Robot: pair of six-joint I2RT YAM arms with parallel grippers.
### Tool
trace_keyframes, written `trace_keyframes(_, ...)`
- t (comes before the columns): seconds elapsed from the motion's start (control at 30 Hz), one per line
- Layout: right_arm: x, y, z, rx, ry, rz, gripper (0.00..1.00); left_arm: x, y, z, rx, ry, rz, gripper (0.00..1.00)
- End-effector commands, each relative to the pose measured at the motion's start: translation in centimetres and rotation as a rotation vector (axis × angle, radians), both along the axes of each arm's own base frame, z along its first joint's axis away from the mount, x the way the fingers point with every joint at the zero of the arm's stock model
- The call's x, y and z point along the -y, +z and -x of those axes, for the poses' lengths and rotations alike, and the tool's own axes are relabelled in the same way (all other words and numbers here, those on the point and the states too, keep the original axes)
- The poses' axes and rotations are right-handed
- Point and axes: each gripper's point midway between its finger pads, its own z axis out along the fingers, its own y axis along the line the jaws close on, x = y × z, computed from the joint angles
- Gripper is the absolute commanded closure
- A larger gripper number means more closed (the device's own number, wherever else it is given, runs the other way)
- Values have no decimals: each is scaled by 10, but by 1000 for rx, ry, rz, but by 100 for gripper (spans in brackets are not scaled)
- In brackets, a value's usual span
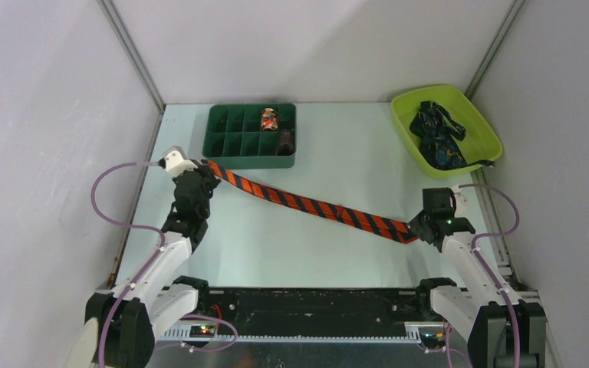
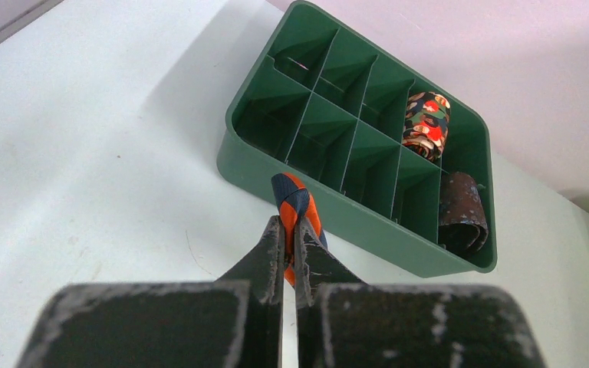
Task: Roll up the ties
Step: Flatten out the tie at the center of the board.
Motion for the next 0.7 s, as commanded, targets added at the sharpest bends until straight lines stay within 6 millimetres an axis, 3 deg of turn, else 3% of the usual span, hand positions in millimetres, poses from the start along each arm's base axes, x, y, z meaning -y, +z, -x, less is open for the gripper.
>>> trace_keyframes(0.0,6,-7,6,-17,-35,19,100,-5,9,-2,31,26,16,100)
trace_keyframes(0.23,3,-21,7,-46,-41,1,100,-5,10,-2,31,28,16,100)
trace_keyframes(0.67,-6,-18,-9,5,0,-33,100,-12,8,0,25,65,11,100)
